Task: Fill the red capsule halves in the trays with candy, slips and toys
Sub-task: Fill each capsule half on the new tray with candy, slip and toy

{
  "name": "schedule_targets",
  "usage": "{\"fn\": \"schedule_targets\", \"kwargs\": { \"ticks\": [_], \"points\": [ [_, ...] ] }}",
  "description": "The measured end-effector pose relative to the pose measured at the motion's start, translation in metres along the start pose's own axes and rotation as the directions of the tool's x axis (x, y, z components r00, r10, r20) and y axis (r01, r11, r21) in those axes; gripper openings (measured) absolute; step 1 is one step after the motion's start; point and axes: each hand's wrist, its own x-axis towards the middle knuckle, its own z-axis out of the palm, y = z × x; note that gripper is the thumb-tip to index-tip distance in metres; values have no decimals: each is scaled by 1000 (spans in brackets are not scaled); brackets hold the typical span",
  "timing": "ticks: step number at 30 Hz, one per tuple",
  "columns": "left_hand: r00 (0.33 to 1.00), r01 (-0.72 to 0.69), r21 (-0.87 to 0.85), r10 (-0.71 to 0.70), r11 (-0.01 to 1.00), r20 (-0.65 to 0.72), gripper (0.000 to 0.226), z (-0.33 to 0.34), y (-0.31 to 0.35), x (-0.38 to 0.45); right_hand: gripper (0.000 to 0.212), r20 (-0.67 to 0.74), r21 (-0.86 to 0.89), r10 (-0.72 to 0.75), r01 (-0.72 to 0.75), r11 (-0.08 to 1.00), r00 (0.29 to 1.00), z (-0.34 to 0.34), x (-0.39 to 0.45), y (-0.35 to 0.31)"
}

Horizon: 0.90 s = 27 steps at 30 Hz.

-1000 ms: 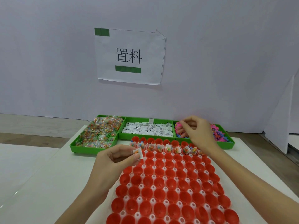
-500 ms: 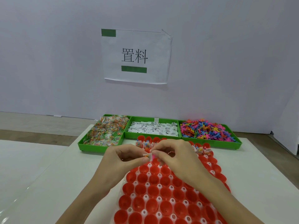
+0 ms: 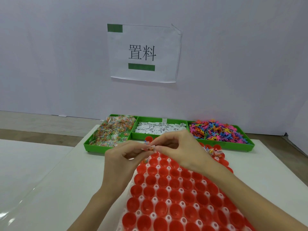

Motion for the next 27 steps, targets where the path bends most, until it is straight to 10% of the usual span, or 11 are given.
{"fn": "schedule_targets", "kwargs": {
  "ticks": [27],
  "points": [
    [969, 157, 268, -202, 950, 146, 17, 12, -22, -6, 10, 14, -294, 128, -119, 948, 992, 22, 18, 33]
  ]
}}
